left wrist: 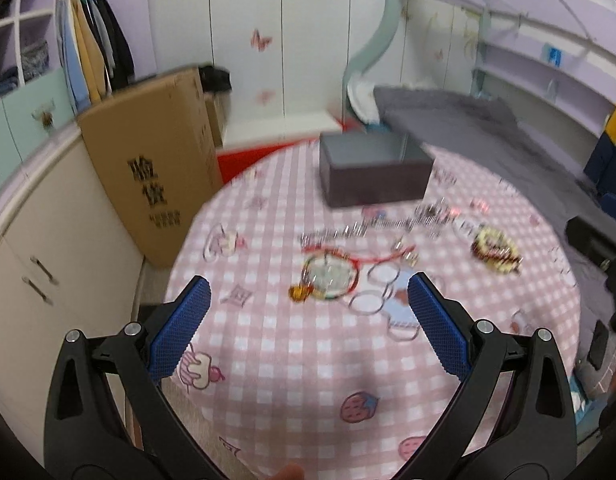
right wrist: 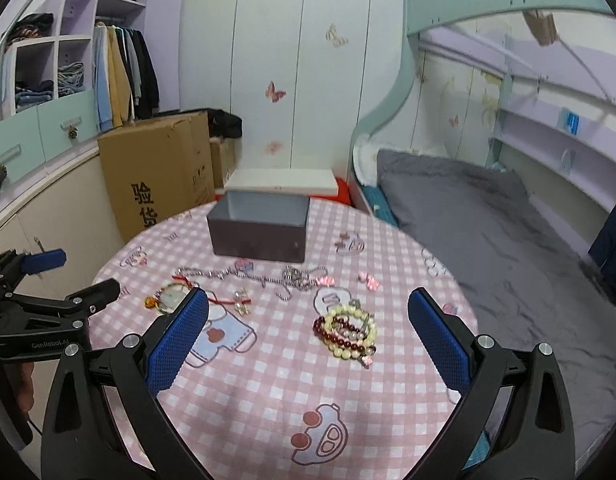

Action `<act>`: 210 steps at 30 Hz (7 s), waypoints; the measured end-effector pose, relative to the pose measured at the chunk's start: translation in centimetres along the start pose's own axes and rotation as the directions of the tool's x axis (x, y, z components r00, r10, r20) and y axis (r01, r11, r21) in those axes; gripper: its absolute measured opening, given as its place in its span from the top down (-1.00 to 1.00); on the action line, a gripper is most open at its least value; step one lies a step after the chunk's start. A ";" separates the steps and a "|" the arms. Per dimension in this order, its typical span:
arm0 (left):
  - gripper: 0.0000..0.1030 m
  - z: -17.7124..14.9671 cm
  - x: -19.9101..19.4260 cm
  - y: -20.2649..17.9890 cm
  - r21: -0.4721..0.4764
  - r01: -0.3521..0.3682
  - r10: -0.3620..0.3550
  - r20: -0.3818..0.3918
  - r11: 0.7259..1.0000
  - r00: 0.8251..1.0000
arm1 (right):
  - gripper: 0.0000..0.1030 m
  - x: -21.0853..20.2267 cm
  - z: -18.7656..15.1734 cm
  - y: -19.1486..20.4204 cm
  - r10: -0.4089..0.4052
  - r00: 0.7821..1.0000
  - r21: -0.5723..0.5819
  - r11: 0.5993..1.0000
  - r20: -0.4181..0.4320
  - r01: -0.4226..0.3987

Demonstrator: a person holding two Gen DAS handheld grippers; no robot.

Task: Organize jewelry
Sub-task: 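Lower the left gripper onto the red-string bracelet's gold charm and close, then lift the red-string bracelet with the left gripper and release it into the grey box, then lower the left gripper onto the pale jade pendant and close, then lift the jade pendant with the left gripper while the right gripper grasps a pearl earring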

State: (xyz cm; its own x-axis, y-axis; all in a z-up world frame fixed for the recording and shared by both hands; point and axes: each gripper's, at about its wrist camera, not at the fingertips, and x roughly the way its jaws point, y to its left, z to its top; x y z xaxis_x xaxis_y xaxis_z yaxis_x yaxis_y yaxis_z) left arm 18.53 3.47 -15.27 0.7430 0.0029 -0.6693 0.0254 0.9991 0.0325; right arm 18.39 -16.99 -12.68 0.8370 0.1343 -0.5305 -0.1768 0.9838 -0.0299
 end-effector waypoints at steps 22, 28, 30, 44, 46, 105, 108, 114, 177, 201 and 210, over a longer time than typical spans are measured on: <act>-0.81 -0.3 9.3 3.4 -0.107 0.065 -0.083 -0.172 0.992 0.982 | -0.87 8.4 -3.0 -3.2 0.054 0.983 0.082 0.996 -0.176 -0.040; -0.47 -0.9 11.1 3.3 -0.092 0.059 -0.079 -0.236 0.994 0.968 | -0.87 9.1 -3.0 -2.7 0.069 0.981 0.067 0.996 -0.183 -0.057; -0.44 -0.9 11.3 3.2 -0.076 0.051 -0.068 -0.238 0.996 0.969 | -0.87 9.2 -3.1 -2.7 0.071 0.980 0.066 0.996 -0.188 -0.059; 0.63 -0.7 11.4 2.6 -0.058 0.158 -0.166 -0.193 0.986 0.967 | -0.87 9.3 -3.4 -2.2 0.085 0.976 0.066 0.995 -0.201 -0.073; 0.63 -0.8 11.1 3.0 -0.098 0.204 -0.219 -0.187 0.974 0.958 | -0.86 9.1 -3.4 -2.2 0.095 0.976 0.071 0.994 -0.195 -0.083; 0.64 15.3 4.2 0.6 0.013 0.523 -0.516 0.185 0.852 0.836 | 0.79 13.5 8.3 0.7 0.420 0.904 0.065 0.907 -0.080 -0.416; 0.64 16.8 5.2 0.5 0.010 0.513 -0.505 0.192 0.859 0.842 | 0.80 14.4 10.1 0.2 0.418 0.906 0.072 0.907 -0.060 -0.414; 0.64 18.3 7.8 0.2 -0.012 0.504 -0.492 0.194 0.864 0.849 | 0.79 17.1 11.5 -0.3 0.411 0.910 0.092 0.909 -0.056 -0.405; -0.37 0.2 12.9 0.8 -0.019 0.226 -0.226 -0.163 0.974 0.960 | 0.19 14.1 -1.5 1.3 0.239 0.933 0.052 0.971 -0.269 -0.234; 0.16 0.7 12.3 1.7 -0.001 0.228 -0.226 -0.140 0.974 0.964 | 0.18 17.9 -1.3 5.1 0.221 0.919 -0.026 0.970 -0.326 -0.242; 0.16 1.2 12.6 1.2 0.007 0.229 -0.226 -0.141 0.973 0.964 | 0.81 18.6 -1.2 5.9 0.170 0.929 -0.109 0.970 -0.330 -0.216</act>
State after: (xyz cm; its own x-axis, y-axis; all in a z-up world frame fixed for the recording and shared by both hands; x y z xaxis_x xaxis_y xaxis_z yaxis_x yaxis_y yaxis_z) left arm 28.69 4.69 -22.76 0.6160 -0.2171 -0.7573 0.2000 0.9729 -0.1162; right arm 32.25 -8.82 -23.74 0.5762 0.2528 -0.7772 -0.4092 0.9124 -0.0066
